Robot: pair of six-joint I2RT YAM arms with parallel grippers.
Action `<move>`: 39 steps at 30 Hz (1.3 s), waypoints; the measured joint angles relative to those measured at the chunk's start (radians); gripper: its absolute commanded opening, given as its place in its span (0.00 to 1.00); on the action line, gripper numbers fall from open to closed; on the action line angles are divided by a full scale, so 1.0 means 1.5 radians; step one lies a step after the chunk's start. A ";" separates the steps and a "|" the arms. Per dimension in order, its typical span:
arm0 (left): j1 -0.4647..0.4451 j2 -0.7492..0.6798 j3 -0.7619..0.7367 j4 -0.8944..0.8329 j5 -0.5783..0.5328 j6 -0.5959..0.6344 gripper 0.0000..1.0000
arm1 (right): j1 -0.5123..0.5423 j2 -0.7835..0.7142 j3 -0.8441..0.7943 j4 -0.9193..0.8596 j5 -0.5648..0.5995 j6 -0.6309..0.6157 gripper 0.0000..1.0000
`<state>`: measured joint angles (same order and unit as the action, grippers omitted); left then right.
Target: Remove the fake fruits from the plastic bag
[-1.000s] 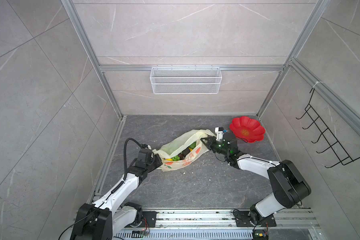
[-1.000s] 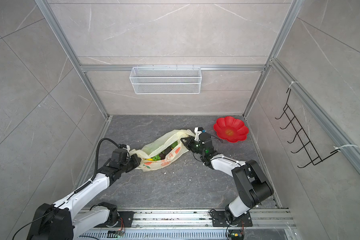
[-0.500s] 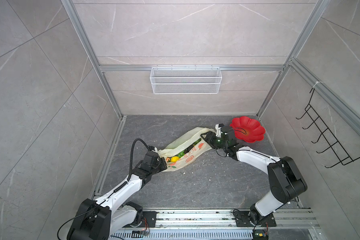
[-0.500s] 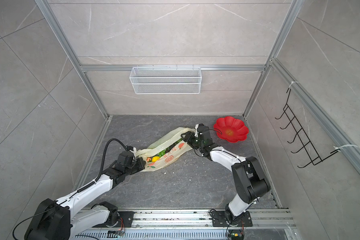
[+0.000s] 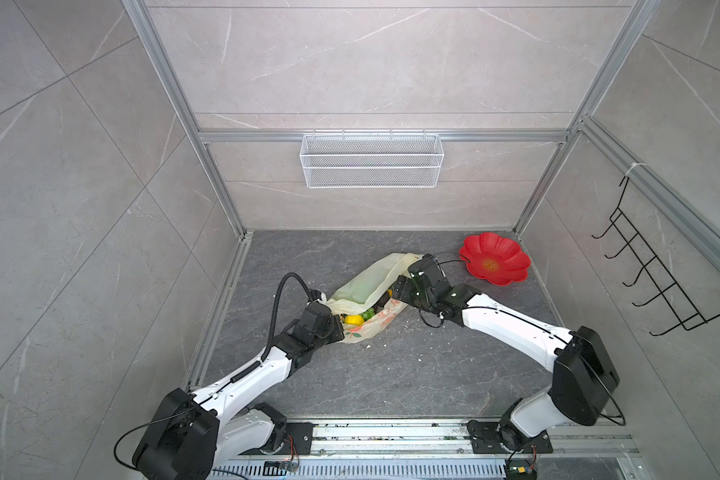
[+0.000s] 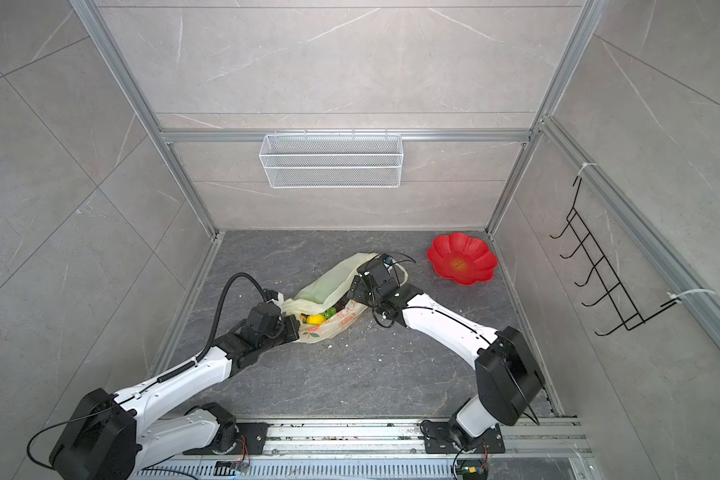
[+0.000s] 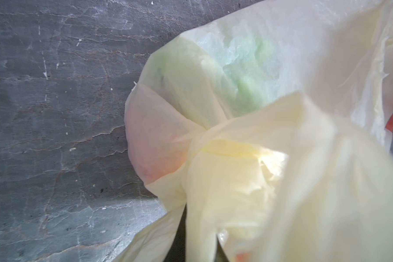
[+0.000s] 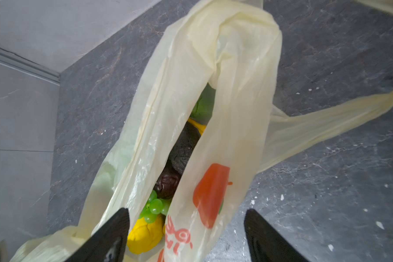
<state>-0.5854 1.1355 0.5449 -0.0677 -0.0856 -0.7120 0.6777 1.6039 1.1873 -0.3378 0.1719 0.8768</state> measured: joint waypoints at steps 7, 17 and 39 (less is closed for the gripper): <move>-0.016 0.001 0.001 -0.011 -0.027 -0.013 0.18 | -0.003 0.100 0.059 -0.051 0.045 0.024 0.61; -0.017 -0.099 0.008 -0.111 -0.077 -0.041 0.50 | -0.074 0.003 -0.107 0.076 -0.038 0.011 0.21; -0.123 0.039 0.201 -0.196 -0.052 0.031 0.63 | -0.042 -0.047 -0.128 0.159 -0.085 -0.044 0.10</move>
<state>-0.7700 1.1934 0.8463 -0.3618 -0.1635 -0.6662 0.6151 1.5333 0.9947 -0.0994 0.0448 0.8104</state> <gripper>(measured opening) 0.630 0.099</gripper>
